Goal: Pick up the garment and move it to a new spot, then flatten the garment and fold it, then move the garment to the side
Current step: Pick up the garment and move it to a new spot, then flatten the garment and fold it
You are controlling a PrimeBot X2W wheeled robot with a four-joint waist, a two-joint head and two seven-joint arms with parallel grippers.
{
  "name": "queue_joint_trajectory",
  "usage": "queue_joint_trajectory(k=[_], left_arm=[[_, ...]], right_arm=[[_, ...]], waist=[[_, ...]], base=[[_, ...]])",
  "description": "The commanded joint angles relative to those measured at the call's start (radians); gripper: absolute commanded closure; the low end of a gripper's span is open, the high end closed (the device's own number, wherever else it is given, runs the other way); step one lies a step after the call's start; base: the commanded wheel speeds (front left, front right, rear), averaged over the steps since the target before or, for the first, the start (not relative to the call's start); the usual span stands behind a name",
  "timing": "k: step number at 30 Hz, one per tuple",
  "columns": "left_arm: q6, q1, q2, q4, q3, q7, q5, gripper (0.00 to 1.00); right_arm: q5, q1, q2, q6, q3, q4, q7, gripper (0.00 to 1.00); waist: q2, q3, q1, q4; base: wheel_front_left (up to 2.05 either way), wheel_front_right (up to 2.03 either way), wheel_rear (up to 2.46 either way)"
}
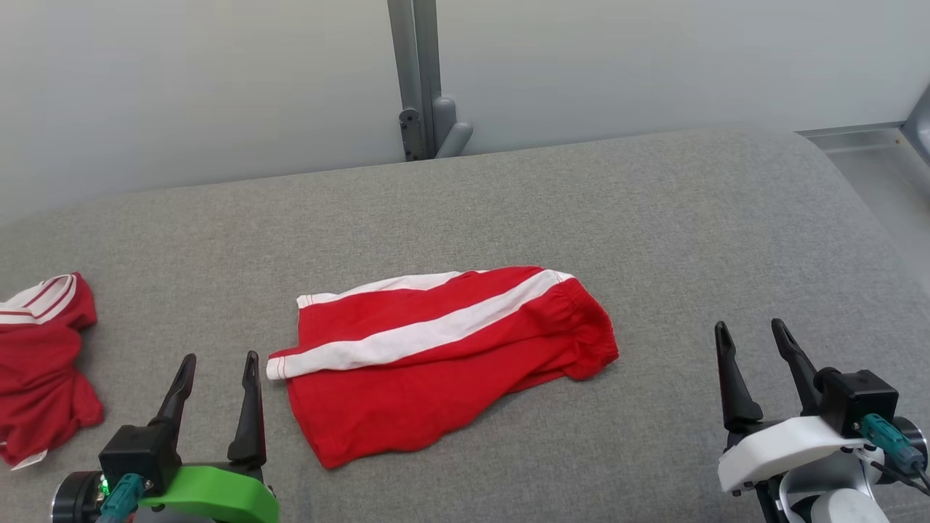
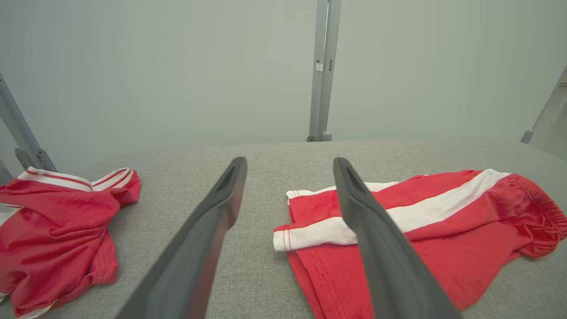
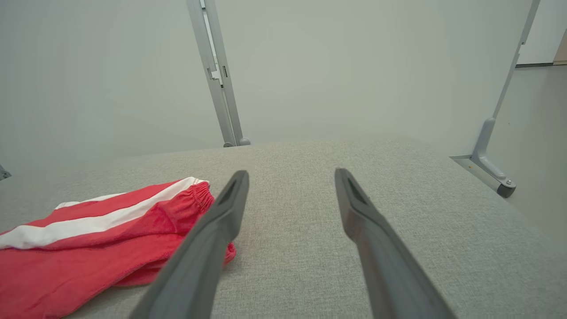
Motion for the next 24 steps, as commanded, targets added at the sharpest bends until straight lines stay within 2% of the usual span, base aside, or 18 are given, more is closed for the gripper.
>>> queue_joint_trajectory(k=[1, 19, 24], left_arm=[[0.006, 0.016, 0.008, -0.003, 0.001, 0.002, 0.004, 0.0], [0.008, -0.022, 0.017, 0.01, -0.011, 0.016, 0.0, 0.0], [-0.033, -0.1, 0.015, 0.04, -0.029, 0.034, -0.003, 0.0]], right_arm=[[-0.004, 0.012, -0.002, 0.0, -0.001, -0.005, 0.003, 0.0], [0.023, 0.004, -0.002, 0.0, 0.0, 0.004, 0.002, 0.0], [0.028, -0.006, -0.002, 0.0, 0.0, 0.003, 0.004, 0.0]], waist=[[0.0, 0.0, 0.0, 0.001], [0.0, 0.003, 0.0, 0.01], [0.0, 0.02, 0.0, 0.024]], base=[[0.0, 0.0, 0.0], [0.0, 0.0, 0.0], [0.0, 0.0, 0.0]])
